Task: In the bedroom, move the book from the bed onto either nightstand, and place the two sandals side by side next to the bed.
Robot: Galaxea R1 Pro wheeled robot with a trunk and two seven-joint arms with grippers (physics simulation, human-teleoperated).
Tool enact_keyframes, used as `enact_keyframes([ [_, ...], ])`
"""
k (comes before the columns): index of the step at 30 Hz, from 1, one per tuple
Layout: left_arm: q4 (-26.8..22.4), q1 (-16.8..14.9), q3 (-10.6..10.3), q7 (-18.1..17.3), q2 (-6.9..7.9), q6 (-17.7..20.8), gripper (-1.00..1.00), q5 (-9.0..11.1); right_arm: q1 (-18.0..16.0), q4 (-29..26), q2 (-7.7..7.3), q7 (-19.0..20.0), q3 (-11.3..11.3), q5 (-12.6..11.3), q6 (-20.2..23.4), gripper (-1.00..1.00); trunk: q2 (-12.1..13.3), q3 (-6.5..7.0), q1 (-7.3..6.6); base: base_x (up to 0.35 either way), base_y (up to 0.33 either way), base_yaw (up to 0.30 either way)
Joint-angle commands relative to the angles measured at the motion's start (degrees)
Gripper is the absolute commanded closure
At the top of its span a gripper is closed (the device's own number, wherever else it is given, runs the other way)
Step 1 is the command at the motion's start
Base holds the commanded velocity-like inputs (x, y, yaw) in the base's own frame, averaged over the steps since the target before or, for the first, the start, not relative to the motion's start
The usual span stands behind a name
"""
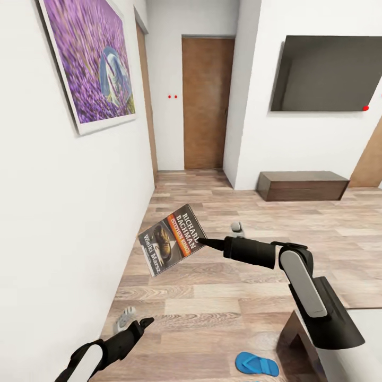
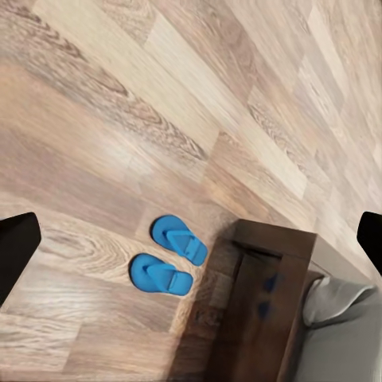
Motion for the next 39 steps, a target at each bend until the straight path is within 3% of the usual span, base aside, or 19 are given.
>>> enact_keyframes([
  [1, 0.01, -0.04, -0.1, -0.1, 0.03, 0.08, -1.0, 0.12, -0.06, -0.03, -0.02, 0.52, 0.0, 0.02, 0.17, 1.0, -0.03, -0.05, 0.01, 0.131, 0.289, 0.016],
  [11, 0.01, -0.04, -0.11, -0.1, 0.01, 0.1, -1.0, 0.12, -0.06, -0.03, -0.04, 0.5, -0.06, 0.01, 0.17, 1.0, -0.03, -0.05, 0.01, 0.132, 0.283, 0.003],
  [29, 0.01, -0.12, -0.26, -0.1, -0.15, 0.05, -1.0, 0.1, -0.05, 0.06, -0.07, 0.49, -0.24, -0.08, 0.17, 1.0, -0.03, -0.05, 0.01, 0.096, 0.102, 0.0],
  [39, 0.01, -0.26, -0.19, -0.08, -1.26, 0.13, -1.0, -4.01, -0.04, 0.06, -0.07, 0.49, -0.24, -0.08, 0.17, 1.0, -0.03, -0.05, 0.01, 0.153, 0.106, 0.0],
])
